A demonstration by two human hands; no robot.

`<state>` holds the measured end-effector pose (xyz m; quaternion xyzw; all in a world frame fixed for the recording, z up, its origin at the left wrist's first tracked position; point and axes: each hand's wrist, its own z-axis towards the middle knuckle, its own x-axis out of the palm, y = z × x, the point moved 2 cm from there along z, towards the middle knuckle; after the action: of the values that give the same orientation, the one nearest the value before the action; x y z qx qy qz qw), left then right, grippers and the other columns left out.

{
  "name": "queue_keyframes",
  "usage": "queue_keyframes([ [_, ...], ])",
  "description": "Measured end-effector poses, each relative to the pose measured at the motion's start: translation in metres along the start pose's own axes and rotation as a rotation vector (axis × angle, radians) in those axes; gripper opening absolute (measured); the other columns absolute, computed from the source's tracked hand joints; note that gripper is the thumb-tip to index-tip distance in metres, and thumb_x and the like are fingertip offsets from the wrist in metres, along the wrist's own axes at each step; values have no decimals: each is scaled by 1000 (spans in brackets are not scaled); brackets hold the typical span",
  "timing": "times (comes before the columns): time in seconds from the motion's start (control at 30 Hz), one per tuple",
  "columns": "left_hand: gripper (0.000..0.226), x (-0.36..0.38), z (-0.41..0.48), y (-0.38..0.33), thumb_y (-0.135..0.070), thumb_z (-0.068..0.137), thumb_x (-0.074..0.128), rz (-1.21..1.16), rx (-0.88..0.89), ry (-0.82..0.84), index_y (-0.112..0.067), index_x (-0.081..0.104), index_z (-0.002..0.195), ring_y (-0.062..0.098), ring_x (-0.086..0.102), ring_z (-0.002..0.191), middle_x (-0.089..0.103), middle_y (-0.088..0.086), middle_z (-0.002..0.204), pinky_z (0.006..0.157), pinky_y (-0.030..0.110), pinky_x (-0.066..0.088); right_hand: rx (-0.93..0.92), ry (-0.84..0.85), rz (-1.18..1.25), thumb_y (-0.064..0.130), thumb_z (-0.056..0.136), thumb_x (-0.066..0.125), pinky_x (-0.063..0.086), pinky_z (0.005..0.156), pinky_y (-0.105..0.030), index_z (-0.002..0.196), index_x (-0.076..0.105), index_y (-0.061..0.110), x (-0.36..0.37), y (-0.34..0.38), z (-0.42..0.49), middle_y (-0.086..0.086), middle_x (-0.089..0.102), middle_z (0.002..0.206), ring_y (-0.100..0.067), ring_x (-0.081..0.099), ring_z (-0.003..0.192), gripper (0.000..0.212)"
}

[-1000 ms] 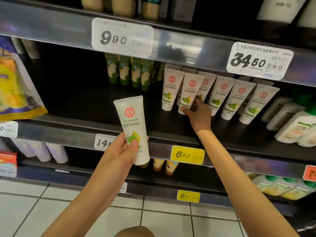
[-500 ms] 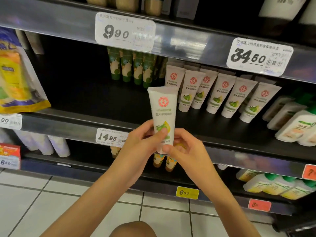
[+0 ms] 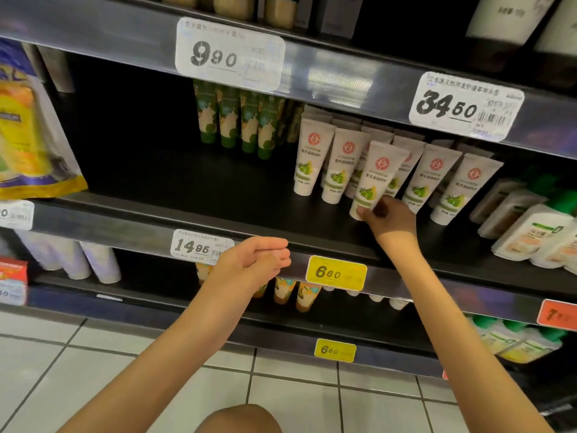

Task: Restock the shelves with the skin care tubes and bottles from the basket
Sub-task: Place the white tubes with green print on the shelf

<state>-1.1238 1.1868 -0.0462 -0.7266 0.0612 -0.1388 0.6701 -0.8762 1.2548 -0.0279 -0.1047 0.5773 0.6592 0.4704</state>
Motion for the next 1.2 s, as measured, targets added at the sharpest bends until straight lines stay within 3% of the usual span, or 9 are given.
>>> queue_keyframes([
  [0.07, 17, -1, -1, -1, -17, 87, 56, -13, -10, -11, -30, 64, 95, 5, 66, 98, 72, -10, 95, 91, 23, 49, -8, -16, -16, 19, 88, 62, 33, 81, -19, 113, 61, 2, 4, 4, 7, -14, 62, 119, -28, 55, 112, 31],
  [0.3, 17, 1, -4, 1, -15, 90, 52, -35, -18, -11, -26, 64, 96, 5, 67, 95, 72, -8, 95, 86, 20, 50, 26, -38, -12, 18, 90, 59, 25, 66, -10, 111, 62, 0, 14, 6, 13, -15, 64, 116, -27, 57, 109, 28],
  [0.53, 17, -2, -8, 6, -17, 91, 51, -47, -13, -24, -27, 63, 99, 2, 66, 96, 72, -11, 96, 82, 16, 51, 126, -51, 41, 25, 89, 61, 33, 78, -16, 119, 57, 1, 7, 14, -13, -15, 60, 121, -25, 55, 111, 39],
  [0.6, 17, -11, -14, 10, -17, 90, 52, -45, -17, -58, -26, 64, 99, 4, 66, 97, 72, -10, 96, 83, 18, 51, 135, -179, 169, 24, 89, 60, 39, 81, -15, 122, 56, 2, 8, 24, -42, -12, 59, 120, -18, 56, 106, 40],
  [0.67, 18, -25, -22, 15, -17, 90, 53, -11, -26, -89, -25, 64, 100, 4, 66, 97, 72, -9, 97, 89, 22, 49, 88, -257, 346, 21, 91, 57, 37, 73, 1, 118, 58, 8, 15, 45, -83, -3, 59, 112, 0, 54, 92, 30],
  [0.73, 18, -47, -35, 17, -16, 90, 54, 65, -22, -107, -24, 66, 100, 4, 66, 96, 72, -8, 97, 92, 24, 48, -2, -126, 498, 18, 92, 55, 38, 72, 4, 114, 60, 17, 33, 75, -120, 6, 61, 107, 10, 56, 89, 23],
  [0.87, 19, -122, -77, 8, -15, 89, 55, 211, 1, -216, -28, 67, 97, 1, 65, 95, 72, -10, 96, 81, 14, 51, -210, 485, 616, 18, 91, 56, 45, 74, -5, 105, 63, 24, 78, 155, -180, 9, 64, 101, 7, 58, 92, 17],
  [1.03, 19, -249, -166, -15, -8, 86, 54, 176, 87, -558, -22, 67, 88, 4, 66, 84, 73, -7, 83, 84, 15, 50, -323, 923, 616, 13, 89, 58, 48, 85, -13, 106, 66, 15, 133, 241, -238, 1, 68, 101, -4, 62, 95, 19],
  [1.2, 22, -343, -287, 8, 0, 90, 47, 201, 108, -969, -17, 61, 90, 3, 64, 81, 66, 3, 88, 83, 16, 49, -351, 1228, 707, 18, 82, 62, 51, 79, -13, 90, 69, 23, 174, 297, -301, 0, 73, 86, -7, 68, 85, 12],
])
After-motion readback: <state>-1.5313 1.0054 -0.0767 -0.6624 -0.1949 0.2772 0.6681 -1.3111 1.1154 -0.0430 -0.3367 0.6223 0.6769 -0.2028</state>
